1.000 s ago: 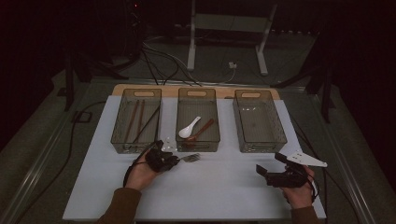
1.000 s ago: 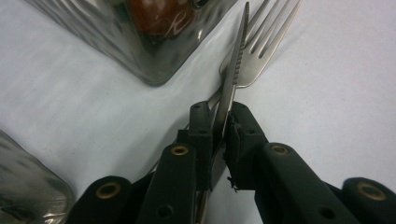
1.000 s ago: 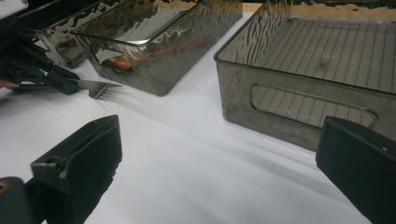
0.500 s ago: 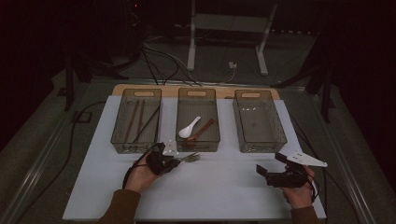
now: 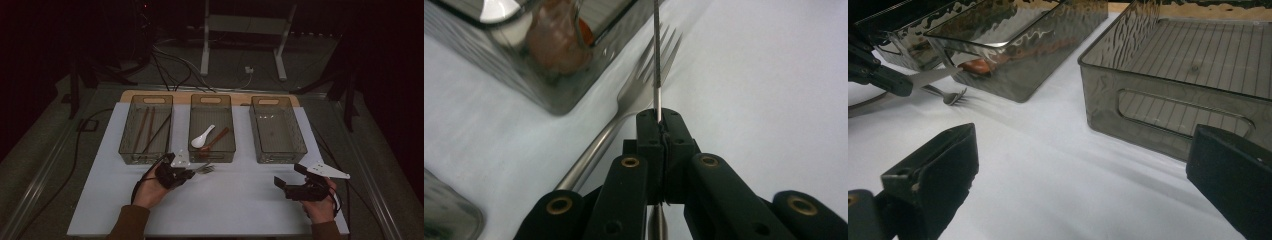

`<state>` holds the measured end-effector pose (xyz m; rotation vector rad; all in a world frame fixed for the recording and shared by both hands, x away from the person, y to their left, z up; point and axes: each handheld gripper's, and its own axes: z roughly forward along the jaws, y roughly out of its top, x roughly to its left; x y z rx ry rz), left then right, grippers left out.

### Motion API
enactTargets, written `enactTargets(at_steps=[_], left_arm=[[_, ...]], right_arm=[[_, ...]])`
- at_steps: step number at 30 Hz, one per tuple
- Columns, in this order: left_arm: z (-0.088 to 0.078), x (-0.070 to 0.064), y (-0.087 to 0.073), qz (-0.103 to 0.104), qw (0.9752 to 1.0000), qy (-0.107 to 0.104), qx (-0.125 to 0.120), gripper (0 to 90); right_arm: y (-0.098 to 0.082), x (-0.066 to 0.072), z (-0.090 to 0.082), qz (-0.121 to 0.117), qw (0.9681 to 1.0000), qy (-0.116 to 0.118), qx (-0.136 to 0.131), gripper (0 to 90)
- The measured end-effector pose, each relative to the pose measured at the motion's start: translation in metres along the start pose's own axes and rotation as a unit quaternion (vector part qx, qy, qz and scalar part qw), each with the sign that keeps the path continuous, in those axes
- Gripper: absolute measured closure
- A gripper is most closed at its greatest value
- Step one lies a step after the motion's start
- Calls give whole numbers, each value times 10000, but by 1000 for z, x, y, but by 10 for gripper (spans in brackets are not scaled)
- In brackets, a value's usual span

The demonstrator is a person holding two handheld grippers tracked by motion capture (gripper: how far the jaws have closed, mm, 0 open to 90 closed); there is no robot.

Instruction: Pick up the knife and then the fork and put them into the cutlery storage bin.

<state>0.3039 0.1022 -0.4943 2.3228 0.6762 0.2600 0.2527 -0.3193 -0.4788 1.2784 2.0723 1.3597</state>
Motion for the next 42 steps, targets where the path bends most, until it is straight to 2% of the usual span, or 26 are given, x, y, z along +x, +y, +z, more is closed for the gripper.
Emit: enactTargets(at_steps=[8, 12, 20, 27, 33, 42], left_arm=[[-4, -9, 15, 44, 9997, -6, -220, 900], [-3, -12, 22, 114, 9995, -112, -257, 900], [-3, -16, 33, 140, 9991, -126, -370, 900], [-3, -16, 42, 11, 9986, -71, -526, 900], [-3, -18, 49, -85, 9974, -151, -704, 900], [-1, -22, 56, -81, 9966, -210, -798, 900]], right_arm=[[0, 0, 0, -9, 10000, 8, 7, 3], [0, 0, 0, -5, 10000, 10, 5, 3], [0, 1, 1, -18, 10000, 19, 10, 3], [0, 1, 1, -13, 10000, 17, 11, 3], [0, 2, 2, -26, 10000, 41, 16, 3], [0, 4, 3, -19, 10000, 53, 6, 3]])
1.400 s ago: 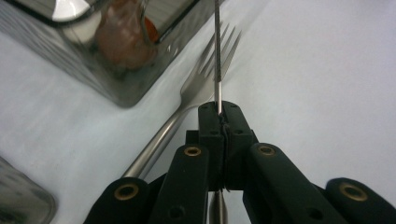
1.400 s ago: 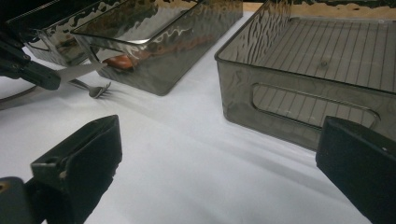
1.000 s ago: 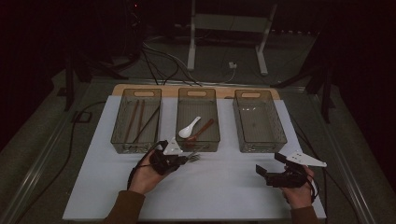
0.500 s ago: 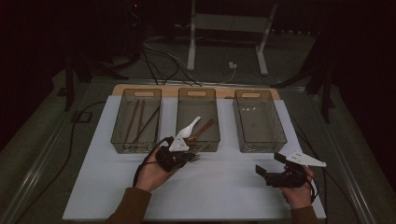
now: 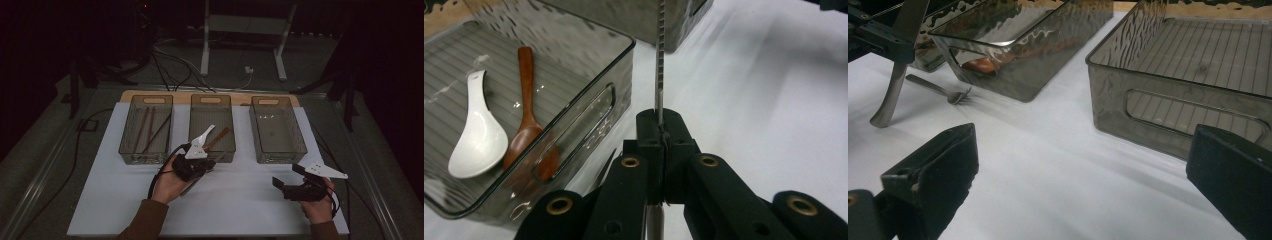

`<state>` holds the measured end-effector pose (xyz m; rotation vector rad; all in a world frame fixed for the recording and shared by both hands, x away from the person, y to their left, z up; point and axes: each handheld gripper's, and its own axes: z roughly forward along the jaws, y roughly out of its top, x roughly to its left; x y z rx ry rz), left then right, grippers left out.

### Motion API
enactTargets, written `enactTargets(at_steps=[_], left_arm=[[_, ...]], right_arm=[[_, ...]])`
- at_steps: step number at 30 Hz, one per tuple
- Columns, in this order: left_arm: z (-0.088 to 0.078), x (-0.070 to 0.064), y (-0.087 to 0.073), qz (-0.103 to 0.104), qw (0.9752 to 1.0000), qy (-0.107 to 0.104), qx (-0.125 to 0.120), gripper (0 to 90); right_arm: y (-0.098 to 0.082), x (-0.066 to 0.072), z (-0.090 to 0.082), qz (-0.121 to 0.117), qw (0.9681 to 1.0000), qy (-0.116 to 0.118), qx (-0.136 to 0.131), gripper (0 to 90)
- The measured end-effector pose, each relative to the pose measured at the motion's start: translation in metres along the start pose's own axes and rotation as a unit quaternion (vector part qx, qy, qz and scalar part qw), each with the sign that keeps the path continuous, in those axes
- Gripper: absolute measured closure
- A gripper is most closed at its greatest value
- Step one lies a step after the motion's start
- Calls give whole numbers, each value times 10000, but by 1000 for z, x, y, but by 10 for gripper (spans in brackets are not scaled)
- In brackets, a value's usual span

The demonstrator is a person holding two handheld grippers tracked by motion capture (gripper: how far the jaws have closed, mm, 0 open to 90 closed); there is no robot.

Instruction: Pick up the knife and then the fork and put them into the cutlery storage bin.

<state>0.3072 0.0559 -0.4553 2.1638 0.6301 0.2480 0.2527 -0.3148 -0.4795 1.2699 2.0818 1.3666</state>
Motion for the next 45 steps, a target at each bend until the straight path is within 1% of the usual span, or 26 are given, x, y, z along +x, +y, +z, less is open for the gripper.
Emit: enactTargets(at_steps=[4, 6, 8, 9, 12, 15, 18, 23, 25, 28, 29, 31, 33, 35, 37, 38, 41, 42, 45], left_arm=[[0, 0, 2, -52, 10000, -16, -58, 900], [0, 0, 5, -29, 10000, -32, -64, 900], [0, 0, 7, -52, 9999, -5, -117, 900], [0, -1, 8, -73, 9998, -35, -157, 900], [0, -3, 12, -63, 9997, -29, -216, 900], [1, -5, 15, -109, 9995, -60, -287, 900], [5, -7, 17, -117, 9993, -102, -326, 900], [9, -11, 21, -137, 9990, -147, -400, 900], [10, -12, 23, -135, 9989, -120, -429, 900], [10, -14, 27, -133, 9986, -124, -489, 900], [11, -14, 29, -130, 9986, -135, -498, 900], [11, -16, 31, -127, 9984, -140, -538, 900], [12, -17, 33, -149, 9981, -178, -563, 900], [13, -18, 36, -120, 9982, -152, -571, 900], [14, -20, 39, -135, 9979, -199, -600, 900], [15, -21, 41, -111, 9979, -214, -600, 900], [18, -24, 47, -46, 9979, -240, -592, 900], [19, -25, 50, -30, 9980, -218, -598, 900], [20, -27, 56, -64, 9975, -233, -664, 900]], right_arm=[[0, 1, 1, -10, 10000, 9, -1, 3], [1, 1, 1, -26, 10000, 14, -16, 2], [2, 1, 1, 12, 10000, 11, -45, 2], [2, 1, 1, 34, 10000, 18, -61, 2], [1, 1, 1, 5, 9999, 19, -102, 2], [1, 1, 2, 94, 9998, 33, -198, 2], [1, 3, 3, -50, 9996, 73, -273, 2], [2, 5, 4, 22, 9997, 102, -198, 2], [3, 5, 4, 52, 9997, 131, -175, 2], [3, 5, 5, 160, 9995, 207, -155, 2], [3, 6, 5, 160, 9995, 218, -152, 2], [4, 8, 6, 143, 9995, 235, -150, 2], [5, 10, 7, 193, 9993, 284, -163, 2], [7, 13, 9, 197, 9991, 344, -163, 2], [9, 15, 12, 223, 9988, 403, -153, 3], [9, 18, 13, 230, 9987, 432, -133, 3], [9, 24, 19, 124, 9987, 489, -41, 3], [10, 25, 20, 95, 9987, 501, -28, 3], [12, 28, 24, 134, 9984, 543, -14, 3]])
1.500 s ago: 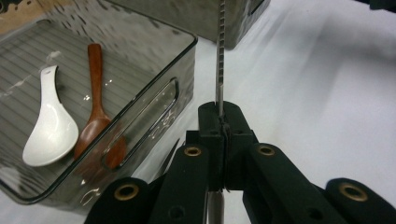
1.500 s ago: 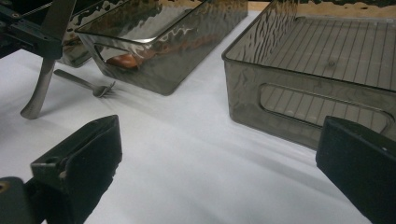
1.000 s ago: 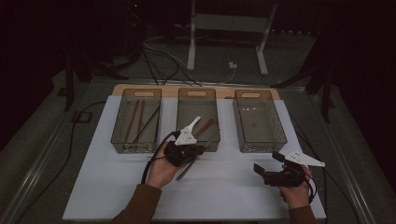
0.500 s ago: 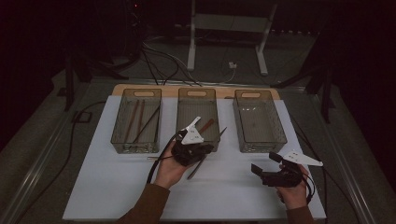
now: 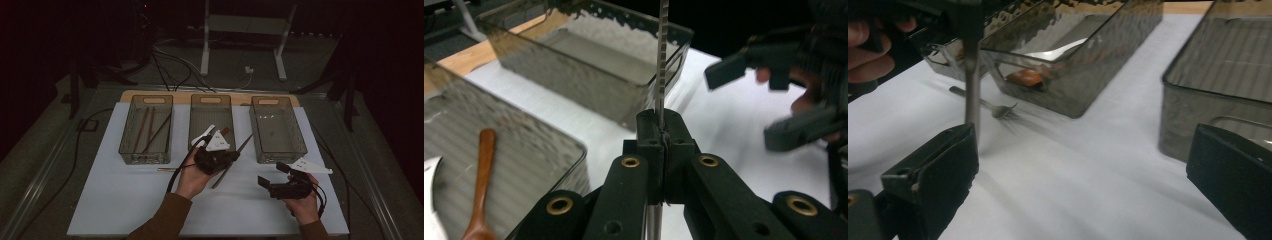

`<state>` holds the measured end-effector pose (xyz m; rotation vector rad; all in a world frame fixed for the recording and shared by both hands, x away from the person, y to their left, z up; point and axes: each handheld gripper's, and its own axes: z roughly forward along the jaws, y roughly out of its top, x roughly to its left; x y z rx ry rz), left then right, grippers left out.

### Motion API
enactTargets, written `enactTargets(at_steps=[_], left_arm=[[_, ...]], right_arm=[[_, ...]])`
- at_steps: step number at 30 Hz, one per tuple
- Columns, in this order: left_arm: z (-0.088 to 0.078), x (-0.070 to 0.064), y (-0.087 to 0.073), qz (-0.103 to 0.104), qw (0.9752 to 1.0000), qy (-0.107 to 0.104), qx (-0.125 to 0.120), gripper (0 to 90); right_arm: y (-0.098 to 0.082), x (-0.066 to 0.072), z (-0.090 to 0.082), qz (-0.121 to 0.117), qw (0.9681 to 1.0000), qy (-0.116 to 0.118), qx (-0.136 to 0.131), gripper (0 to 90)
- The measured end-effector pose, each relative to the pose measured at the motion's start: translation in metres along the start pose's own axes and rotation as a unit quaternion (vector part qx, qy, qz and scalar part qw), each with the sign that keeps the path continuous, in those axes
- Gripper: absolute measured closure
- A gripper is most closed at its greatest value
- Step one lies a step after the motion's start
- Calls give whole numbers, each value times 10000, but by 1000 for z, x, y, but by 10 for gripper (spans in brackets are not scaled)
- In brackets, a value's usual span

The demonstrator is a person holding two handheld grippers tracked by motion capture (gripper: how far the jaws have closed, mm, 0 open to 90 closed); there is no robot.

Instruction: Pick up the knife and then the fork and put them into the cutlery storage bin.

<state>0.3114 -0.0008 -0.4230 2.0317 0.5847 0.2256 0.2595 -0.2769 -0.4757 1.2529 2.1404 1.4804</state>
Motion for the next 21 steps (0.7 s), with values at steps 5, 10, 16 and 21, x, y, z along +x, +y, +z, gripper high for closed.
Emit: enactTargets(at_steps=[5, 10, 16, 21], left_arm=[[7, -7, 10, 11, 10000, -8, -78, 900], [17, -15, 22, 92, 9999, -46, -89, 900], [24, -25, 36, 115, 9997, -100, -197, 900], [29, -31, 42, 78, 9995, -121, -278, 900]], right_arm=[[1, 6, 5, -52, 9999, 85, 82, 3], [3, 11, 9, -27, 9999, 139, 100, 3], [6, 17, 17, 54, 9997, 223, 80, 46], [8, 23, 24, 68, 9998, 158, 33, 164]])
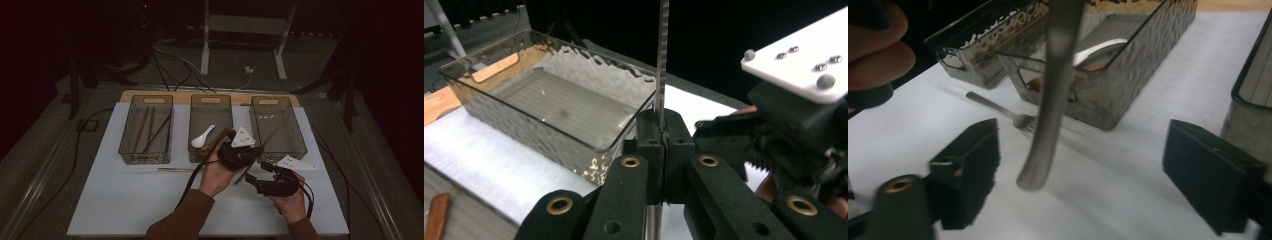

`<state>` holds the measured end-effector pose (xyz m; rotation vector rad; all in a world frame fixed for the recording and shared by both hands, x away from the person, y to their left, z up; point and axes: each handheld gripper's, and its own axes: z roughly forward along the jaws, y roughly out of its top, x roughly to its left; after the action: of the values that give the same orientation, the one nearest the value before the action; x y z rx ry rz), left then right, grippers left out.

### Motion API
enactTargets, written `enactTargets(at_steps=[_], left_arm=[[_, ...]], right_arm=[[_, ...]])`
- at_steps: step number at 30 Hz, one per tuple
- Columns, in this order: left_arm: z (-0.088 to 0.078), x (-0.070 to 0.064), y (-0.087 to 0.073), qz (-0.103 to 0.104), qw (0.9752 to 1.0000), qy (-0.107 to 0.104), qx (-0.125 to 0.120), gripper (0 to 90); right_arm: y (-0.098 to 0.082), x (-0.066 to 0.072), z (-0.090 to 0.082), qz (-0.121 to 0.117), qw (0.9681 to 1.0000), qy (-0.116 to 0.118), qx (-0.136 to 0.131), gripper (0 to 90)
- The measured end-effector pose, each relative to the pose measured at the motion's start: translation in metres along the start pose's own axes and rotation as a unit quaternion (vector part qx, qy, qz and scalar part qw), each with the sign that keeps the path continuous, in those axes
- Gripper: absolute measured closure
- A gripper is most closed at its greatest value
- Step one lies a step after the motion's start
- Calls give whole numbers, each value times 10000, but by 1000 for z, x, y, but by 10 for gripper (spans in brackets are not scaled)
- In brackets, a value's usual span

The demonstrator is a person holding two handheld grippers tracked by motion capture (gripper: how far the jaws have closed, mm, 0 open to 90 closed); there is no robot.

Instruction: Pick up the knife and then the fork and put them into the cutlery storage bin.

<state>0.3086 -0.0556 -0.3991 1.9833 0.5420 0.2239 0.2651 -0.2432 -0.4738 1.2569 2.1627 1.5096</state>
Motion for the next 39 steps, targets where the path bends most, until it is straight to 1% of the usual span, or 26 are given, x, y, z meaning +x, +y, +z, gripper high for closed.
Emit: enactTargets(at_steps=[3, 5, 6, 7, 8, 10, 11, 12, 13, 15, 18, 21, 24, 25, 27, 30, 32, 34, 36, 39], left_arm=[[2, -2, 2, -35, 10000, 13, -39, 900], [2, -2, 2, -84, 9999, -44, -52, 900], [2, -2, 2, -100, 9999, -33, -70, 900], [2, -2, 2, -101, 9999, -19, -67, 900], [2, -2, 2, -120, 9999, -22, -75, 900], [3, -2, 2, -184, 9998, -51, -108, 900], [3, -1, 2, -224, 9996, -54, -138, 900], [3, -1, 2, -242, 9996, -85, -154, 900], [3, -1, 2, -288, 9993, -126, -180, 900], [3, 0, 2, -323, 9992, -144, -205, 900], [3, 1, 1, -334, 9992, -122, -188, 900], [2, 5, -1, -442, 9986, -194, -218, 900], [3, 6, -2, -449, 9985, -239, -210, 900], [3, 7, -3, -443, 9985, -270, -196, 900], [3, 7, -4, -445, 9985, -248, -190, 895], [3, 9, -5, -437, 9987, -197, -183, 870], [4, 10, -6, -455, 9985, -248, -156, 798], [4, 9, -6, -451, 9986, -240, -129, 728], [5, 9, -6, -445, 9987, -217, -115, 640], [6, 10, -7, -444, 9988, -201, -101, 545]], right_arm=[[2, 2, 2, 0, 10000, -1, -59, 289], [2, 3, 3, 28, 10000, 21, -85, 363], [2, 3, 4, 3, 10000, 26, -85, 410], [2, 4, 5, -21, 10000, 40, -60, 437], [1, 4, 6, -17, 10000, 50, -34, 450], [1, 4, 7, 10, 10000, 79, -4, 509], [1, 4, 8, 33, 9999, 105, -1, 511], [1, 4, 8, 39, 9999, 106, 2, 535], [1, 4, 9, 40, 9999, 120, 3, 591], [1, 4, 10, 36, 9998, 175, 4, 628], [1, 4, 9, -6, 9998, 189, 14, 735], [1, 3, 8, 47, 9998, 214, 27, 760], [1, 1, 8, 164, 9996, 201, 72, 774], [0, 1, 8, 166, 9996, 182, 102, 775], [0, 0, 7, 203, 9995, 192, 150, 778], [0, 0, 6, 212, 9995, 130, 187, 781], [0, -1, 6, 200, 9995, 107, 210, 783], [0, -1, 5, 206, 9996, 71, 206, 784], [1, -2, 4, 227, 9995, 29, 213, 785], [1, -2, 4, 226, 9995, -37, 199, 788]])
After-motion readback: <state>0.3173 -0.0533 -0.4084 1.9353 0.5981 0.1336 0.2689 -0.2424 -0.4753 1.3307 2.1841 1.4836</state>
